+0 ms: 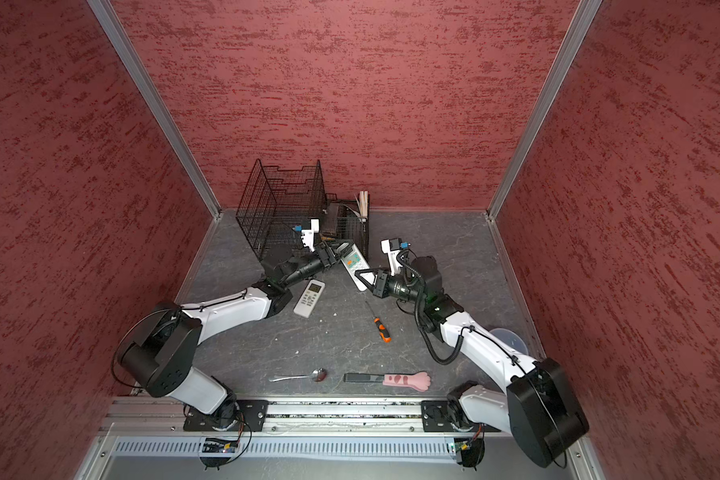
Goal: Unload the batteries from the remote control
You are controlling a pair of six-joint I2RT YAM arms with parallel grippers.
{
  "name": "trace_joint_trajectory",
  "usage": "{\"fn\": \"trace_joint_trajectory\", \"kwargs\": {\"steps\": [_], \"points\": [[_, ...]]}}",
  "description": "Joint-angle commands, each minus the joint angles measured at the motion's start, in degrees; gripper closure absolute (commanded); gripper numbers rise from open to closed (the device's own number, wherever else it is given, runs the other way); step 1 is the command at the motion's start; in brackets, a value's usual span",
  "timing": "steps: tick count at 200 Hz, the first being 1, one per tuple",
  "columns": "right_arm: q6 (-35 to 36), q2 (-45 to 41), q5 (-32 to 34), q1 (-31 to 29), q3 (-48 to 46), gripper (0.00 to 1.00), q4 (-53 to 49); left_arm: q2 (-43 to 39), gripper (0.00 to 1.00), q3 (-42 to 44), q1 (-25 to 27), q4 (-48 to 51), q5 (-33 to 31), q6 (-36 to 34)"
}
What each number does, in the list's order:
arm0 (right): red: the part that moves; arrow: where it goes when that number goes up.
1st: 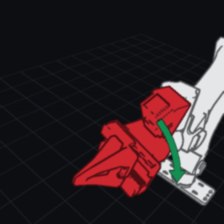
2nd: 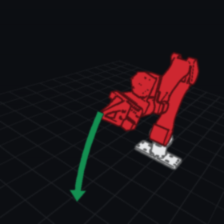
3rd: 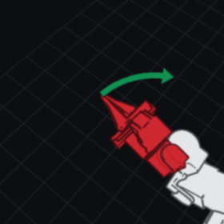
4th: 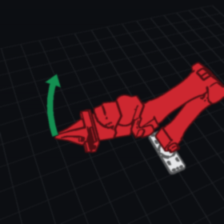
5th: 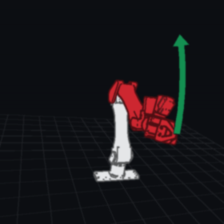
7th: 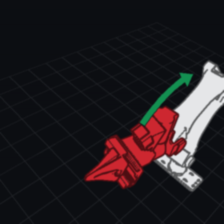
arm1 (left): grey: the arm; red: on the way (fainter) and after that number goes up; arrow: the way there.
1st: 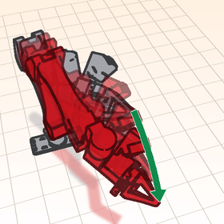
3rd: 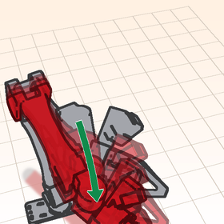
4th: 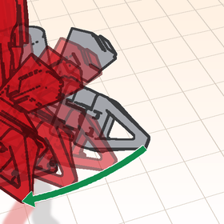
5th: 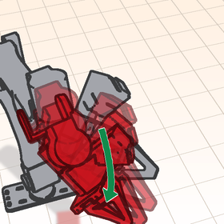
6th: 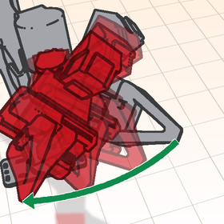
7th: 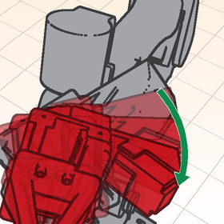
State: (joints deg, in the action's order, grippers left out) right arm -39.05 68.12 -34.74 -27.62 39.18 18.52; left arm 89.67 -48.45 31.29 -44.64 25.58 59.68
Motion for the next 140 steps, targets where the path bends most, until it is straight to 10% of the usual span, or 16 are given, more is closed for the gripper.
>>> {"fn": "trace_joint_trajectory", "kwargs": {"steps": [1,140], "points": [[5.1,-2.0,3.4,-0.2,3.6,1.00,-6.6,-2.9,0.43,-0.9,-2.0,5.1,1.2,-1.5],[29.0,-0.8,21.1,-6.0,12.9,1.00,-30.3,-5.5,0.36,-25.1,-9.2,75.1,6.3,-13.5]]}}
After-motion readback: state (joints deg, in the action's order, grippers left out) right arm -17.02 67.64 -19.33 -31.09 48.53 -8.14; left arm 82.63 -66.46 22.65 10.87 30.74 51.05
